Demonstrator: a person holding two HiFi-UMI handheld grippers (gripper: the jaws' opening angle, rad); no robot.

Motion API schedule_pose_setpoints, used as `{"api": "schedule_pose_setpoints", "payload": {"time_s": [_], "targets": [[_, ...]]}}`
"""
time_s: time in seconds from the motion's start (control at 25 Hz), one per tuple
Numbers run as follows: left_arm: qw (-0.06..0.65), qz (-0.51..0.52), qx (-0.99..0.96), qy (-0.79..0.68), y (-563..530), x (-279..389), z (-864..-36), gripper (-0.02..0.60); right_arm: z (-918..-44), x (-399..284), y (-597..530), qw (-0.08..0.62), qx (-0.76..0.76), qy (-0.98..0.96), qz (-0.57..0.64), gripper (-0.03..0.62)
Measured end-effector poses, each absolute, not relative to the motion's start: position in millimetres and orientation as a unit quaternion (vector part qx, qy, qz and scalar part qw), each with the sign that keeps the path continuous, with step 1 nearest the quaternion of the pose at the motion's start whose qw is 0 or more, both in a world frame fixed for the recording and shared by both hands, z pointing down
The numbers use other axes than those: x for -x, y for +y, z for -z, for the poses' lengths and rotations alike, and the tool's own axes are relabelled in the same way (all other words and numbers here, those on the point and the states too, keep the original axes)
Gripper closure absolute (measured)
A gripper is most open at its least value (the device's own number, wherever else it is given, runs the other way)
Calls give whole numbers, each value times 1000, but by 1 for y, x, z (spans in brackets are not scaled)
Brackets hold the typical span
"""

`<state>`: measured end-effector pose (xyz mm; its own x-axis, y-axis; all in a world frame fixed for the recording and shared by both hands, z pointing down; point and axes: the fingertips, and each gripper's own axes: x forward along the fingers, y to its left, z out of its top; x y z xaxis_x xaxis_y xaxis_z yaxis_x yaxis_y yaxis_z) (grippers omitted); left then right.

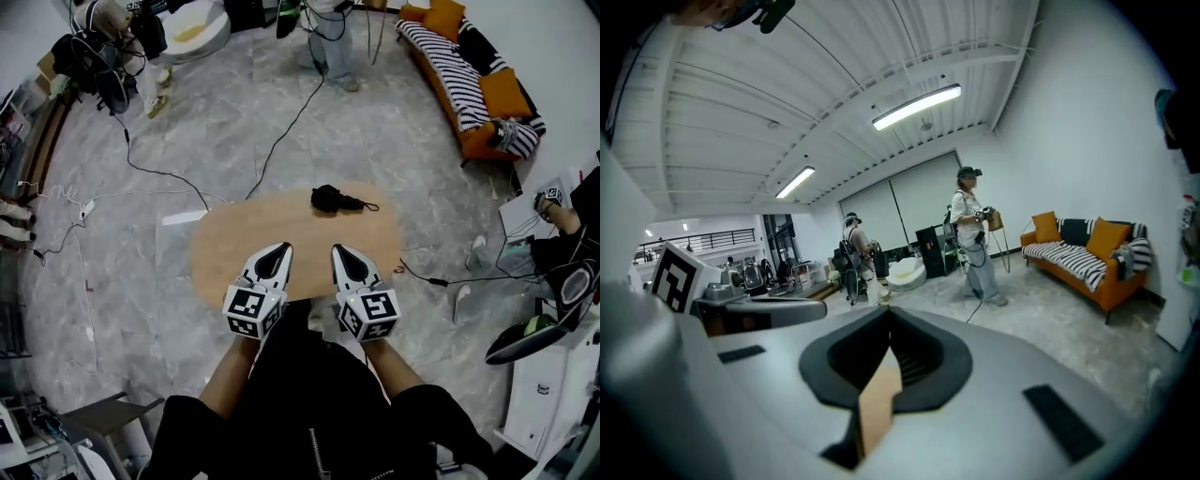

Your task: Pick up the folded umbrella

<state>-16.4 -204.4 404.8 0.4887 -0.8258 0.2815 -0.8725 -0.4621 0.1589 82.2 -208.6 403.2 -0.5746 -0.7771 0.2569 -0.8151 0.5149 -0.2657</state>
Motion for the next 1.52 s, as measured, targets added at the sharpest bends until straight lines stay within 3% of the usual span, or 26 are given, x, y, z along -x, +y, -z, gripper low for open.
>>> {"api": "schedule_pose_setpoints", "payload": {"time_s": [0.84, 1.52], "targets": [[138, -93, -884, -436, -346, 25, -431, 563, -422, -56, -336, 95, -491, -847, -178, 583], [181, -103, -892, -401, -405, 46, -480, 563, -464, -23, -390, 163, -476, -844, -187, 580]]}}
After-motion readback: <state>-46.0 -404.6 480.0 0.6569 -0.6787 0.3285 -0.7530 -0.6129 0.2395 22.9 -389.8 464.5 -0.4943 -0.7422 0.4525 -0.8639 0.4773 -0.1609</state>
